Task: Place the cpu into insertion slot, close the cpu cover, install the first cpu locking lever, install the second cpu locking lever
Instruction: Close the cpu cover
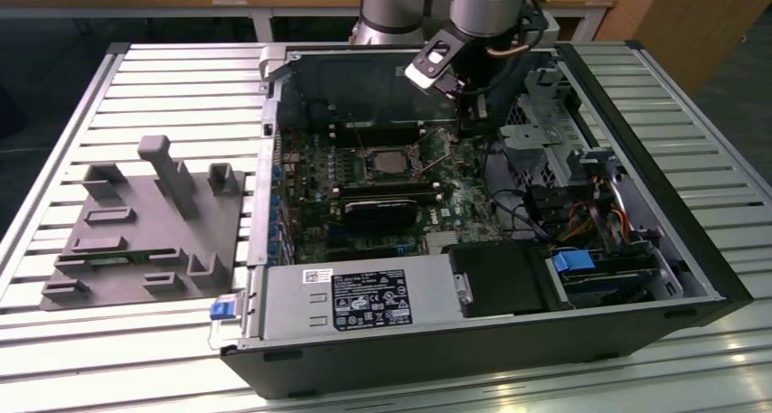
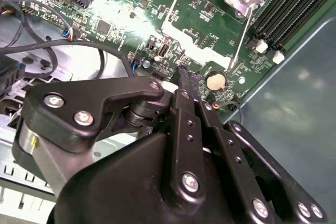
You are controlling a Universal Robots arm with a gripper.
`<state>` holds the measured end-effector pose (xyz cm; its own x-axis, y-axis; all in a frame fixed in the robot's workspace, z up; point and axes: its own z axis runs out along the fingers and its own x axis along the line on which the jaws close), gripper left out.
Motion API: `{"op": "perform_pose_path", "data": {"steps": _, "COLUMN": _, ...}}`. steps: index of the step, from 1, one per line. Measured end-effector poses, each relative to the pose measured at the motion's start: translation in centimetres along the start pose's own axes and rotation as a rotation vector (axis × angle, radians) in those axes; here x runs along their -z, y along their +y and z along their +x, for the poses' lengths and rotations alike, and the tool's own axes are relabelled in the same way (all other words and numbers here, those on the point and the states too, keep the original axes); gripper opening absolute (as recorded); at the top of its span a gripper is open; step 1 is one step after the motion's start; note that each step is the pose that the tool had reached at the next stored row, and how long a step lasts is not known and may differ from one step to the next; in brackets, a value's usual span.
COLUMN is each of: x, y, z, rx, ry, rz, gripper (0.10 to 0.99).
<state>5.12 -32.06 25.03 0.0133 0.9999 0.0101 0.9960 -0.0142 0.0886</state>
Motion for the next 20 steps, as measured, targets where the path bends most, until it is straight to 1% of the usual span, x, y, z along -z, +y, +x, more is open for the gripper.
{"op": "perform_pose_path", "data": {"steps": 8, "x": -0.79, "y": -0.07, "z": -0.01, "rx": 0.000, "ry": 0.0000, "rz": 0.000, "gripper": 0.102}}
{"op": "perform_pose_path", "data": {"steps": 16, "x": -0.83, "y": -0.07, "z": -0.01, "rx": 0.000, "ry": -0.0002, "rz": 0.001, "gripper": 0.102}}
{"op": "perform_pose_path", "data": {"steps": 17, "x": -0.85, "y": -0.06, "z": -0.01, "rx": 0.000, "ry": 0.0001, "rz": 0.005, "gripper": 0.102}}
{"op": "perform_pose_path", "data": {"steps": 18, "x": -0.86, "y": -0.06, "z": -0.01, "rx": 0.000, "ry": 0.0000, "rz": 0.014, "gripper": 0.102}}
{"op": "perform_pose_path", "data": {"steps": 20, "x": -0.88, "y": -0.04, "z": -0.01, "rx": 0.000, "ry": -0.0006, "rz": 0.039, "gripper": 0.102}}
